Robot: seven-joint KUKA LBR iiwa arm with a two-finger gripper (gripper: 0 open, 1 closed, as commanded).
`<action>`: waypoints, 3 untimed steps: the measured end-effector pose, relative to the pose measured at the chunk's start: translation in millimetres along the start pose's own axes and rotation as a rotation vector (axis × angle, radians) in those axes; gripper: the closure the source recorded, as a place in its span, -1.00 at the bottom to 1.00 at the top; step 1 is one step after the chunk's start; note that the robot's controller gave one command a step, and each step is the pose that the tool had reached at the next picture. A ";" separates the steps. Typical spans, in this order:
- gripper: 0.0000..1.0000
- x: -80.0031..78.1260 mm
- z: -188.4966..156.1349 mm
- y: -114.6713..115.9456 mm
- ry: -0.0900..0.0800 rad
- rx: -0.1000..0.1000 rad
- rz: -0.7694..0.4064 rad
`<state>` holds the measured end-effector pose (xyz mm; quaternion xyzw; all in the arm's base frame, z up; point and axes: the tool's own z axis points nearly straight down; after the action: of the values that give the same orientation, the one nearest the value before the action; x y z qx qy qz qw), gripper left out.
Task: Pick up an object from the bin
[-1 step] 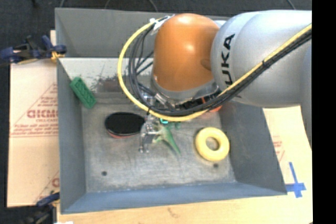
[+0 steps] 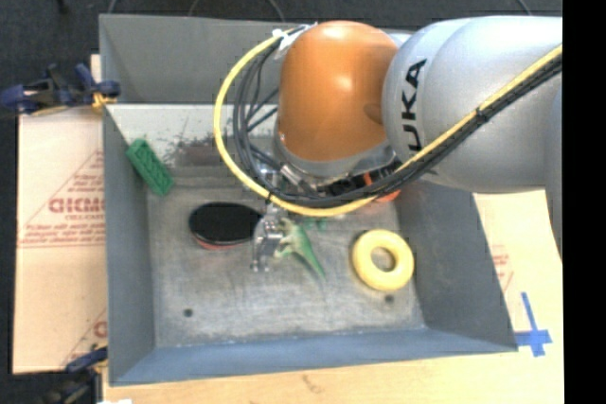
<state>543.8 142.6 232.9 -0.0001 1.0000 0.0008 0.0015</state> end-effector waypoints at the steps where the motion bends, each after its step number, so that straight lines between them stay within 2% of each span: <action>1: -1.00 -31.1 52.9 -2.8 -0.005 0.001 -0.097; 2: -1.00 -61.8 72.4 -16.5 0.000 0.000 -0.099; 3: -1.00 -69.0 86.1 -16.3 -0.001 0.002 -0.132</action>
Offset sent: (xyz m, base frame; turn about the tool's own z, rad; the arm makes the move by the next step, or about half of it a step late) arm 0.0611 -0.0167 -0.0729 -0.0993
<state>613.1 126.4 147.0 -0.0659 0.9978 -0.0001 0.0021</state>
